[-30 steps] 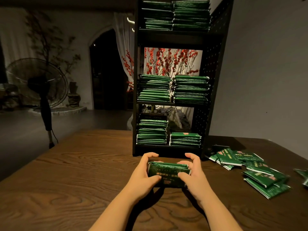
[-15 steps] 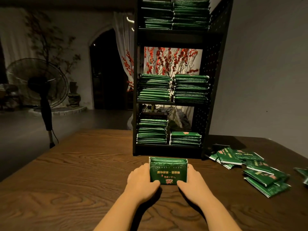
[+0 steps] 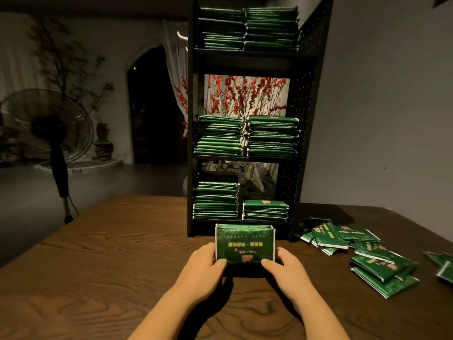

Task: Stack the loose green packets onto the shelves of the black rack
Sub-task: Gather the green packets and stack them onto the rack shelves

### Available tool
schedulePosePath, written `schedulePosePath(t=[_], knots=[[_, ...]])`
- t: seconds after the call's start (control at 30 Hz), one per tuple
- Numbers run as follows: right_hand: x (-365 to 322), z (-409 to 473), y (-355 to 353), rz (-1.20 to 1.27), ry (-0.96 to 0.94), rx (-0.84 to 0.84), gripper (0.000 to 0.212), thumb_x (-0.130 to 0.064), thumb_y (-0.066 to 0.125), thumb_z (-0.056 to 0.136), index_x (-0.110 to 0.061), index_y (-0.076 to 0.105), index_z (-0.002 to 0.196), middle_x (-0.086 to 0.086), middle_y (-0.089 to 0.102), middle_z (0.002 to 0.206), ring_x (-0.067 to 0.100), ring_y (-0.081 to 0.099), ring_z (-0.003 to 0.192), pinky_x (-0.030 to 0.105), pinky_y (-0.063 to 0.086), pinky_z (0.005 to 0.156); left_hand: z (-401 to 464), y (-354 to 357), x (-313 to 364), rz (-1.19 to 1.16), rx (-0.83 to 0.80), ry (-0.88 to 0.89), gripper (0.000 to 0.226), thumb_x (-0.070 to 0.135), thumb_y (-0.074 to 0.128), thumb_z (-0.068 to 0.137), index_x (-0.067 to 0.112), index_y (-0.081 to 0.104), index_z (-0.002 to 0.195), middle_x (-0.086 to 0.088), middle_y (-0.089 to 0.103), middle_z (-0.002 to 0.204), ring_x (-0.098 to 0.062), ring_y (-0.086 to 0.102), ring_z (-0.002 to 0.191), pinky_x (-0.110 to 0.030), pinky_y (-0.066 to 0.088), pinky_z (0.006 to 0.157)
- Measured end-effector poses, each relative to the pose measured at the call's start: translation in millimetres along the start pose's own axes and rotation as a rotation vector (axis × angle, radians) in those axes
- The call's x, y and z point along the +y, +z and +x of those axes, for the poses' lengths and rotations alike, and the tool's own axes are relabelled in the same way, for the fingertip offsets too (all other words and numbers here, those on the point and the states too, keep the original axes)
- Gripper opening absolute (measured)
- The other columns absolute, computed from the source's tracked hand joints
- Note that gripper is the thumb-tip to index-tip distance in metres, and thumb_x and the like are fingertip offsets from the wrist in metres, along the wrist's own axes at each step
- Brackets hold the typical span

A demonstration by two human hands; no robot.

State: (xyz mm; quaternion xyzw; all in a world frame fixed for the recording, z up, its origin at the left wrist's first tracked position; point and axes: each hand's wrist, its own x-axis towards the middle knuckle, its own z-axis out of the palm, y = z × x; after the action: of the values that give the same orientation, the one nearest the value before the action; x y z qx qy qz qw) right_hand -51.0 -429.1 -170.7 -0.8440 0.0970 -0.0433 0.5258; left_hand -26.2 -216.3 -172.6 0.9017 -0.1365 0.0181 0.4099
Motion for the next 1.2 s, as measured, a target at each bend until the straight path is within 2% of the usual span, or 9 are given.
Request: schedulePosePath(t=[0.07,0.1,0.17,0.27,0.37,0.53,0.73,1.03,1.2], knots=[[-3.6,3.7,-3.5,0.203,0.038,0.010,0.043,-0.024,0.059,0.096,-0.009,0.051,0.135,0.006,0.060,0.129,0.023,0.057,0.116,0.038,0.049,0.093,1.4,-1.7,16.5,-0.156,-0.010,-0.021,0.019,0.028,0.047,0.096,0.026,0.057,0.112,0.011,0.063,0.109,-0.007,0.059,0.101,-0.032,0.049,0.088],[-7.1,4.9,-5.6,0.324,0.040,0.008,0.029,-0.020,0.057,0.097,-0.008,0.056,0.124,0.008,0.065,0.110,0.022,0.062,0.099,0.035,0.051,0.078,5.2,-1.6,23.9,-0.214,-0.007,-0.033,0.016,0.026,0.049,0.096,0.024,0.058,0.110,0.010,0.065,0.108,-0.007,0.060,0.099,-0.030,0.049,0.084],[-14.5,7.2,-10.4,0.599,0.052,0.014,0.006,-0.012,0.055,0.098,-0.008,0.057,0.102,0.007,0.059,0.079,0.018,0.055,0.070,0.031,0.044,0.059,17.2,0.1,37.6,-0.310,0.012,-0.065,0.014,0.030,0.056,0.092,0.019,0.059,0.100,0.003,0.067,0.097,-0.012,0.062,0.087,-0.029,0.046,0.072],[-26.5,17.8,-22.0,0.852,0.088,0.027,0.011,-0.007,0.054,0.098,-0.011,0.053,0.088,0.005,0.051,0.068,0.016,0.045,0.060,0.029,0.036,0.054,42.4,4.6,57.6,-0.631,0.000,-0.173,0.029,0.036,0.064,0.081,0.011,0.053,0.089,-0.003,0.057,0.074,-0.014,0.050,0.057,-0.026,0.034,0.051],[-42.4,35.0,-34.9,0.960,0.177,0.043,0.012,-0.010,0.055,0.097,-0.012,0.052,0.085,0.003,0.051,0.067,0.015,0.045,0.058,0.028,0.035,0.052,60.2,8.8,83.2,-0.927,0.036,-0.276,0.010,0.016,0.054,0.100,0.010,0.055,0.092,0.000,0.059,0.073,-0.011,0.056,0.056,-0.019,0.033,0.047],[-60.7,68.9,-49.1,0.965,0.308,0.052,0.013,-0.019,0.060,0.095,-0.011,0.058,0.085,0.000,0.053,0.067,0.012,0.045,0.055,0.026,0.033,0.051,89.3,19.0,110.2,-1.260,0.071,-0.447,0.018,0.020,0.056,0.100,0.010,0.062,0.086,0.005,0.063,0.060,-0.010,0.054,0.059,-0.020,0.033,0.051],[-65.4,102.8,-47.9,0.985,0.393,0.082,0.022,-0.027,0.058,0.095,-0.010,0.055,0.081,-0.002,0.044,0.057,0.010,0.032,0.041,0.022,0.021,0.039,113.7,30.3,123.0,-1.396,0.138,-0.548,0.015,0.022,0.058,0.099,0.008,0.063,0.095,0.001,0.063,0.077,-0.008,0.058,0.061,-0.013,0.038,0.036],[-67.1,107.8,-39.3,1.099,0.369,0.142,0.023,-0.027,0.064,0.093,-0.007,0.064,0.104,0.001,0.063,0.082,0.006,0.042,0.045,0.021,0.024,0.044,118.6,37.0,129.8,-1.434,0.259,-0.575,0.015,0.023,0.065,0.095,0.009,0.065,0.089,-0.001,0.069,0.086,-0.010,0.062,0.067,-0.016,0.042,0.048],[-70.5,105.1,-38.4,1.138,0.356,0.146,0.026,-0.026,0.063,0.094,-0.005,0.066,0.108,0.001,0.064,0.080,0.006,0.044,0.050,0.021,0.027,0.047,117.1,37.2,131.4,-1.448,0.309,-0.582,0.018,0.021,0.066,0.095,0.008,0.067,0.082,-0.001,0.070,0.068,-0.011,0.059,0.062,-0.020,0.039,0.054]])
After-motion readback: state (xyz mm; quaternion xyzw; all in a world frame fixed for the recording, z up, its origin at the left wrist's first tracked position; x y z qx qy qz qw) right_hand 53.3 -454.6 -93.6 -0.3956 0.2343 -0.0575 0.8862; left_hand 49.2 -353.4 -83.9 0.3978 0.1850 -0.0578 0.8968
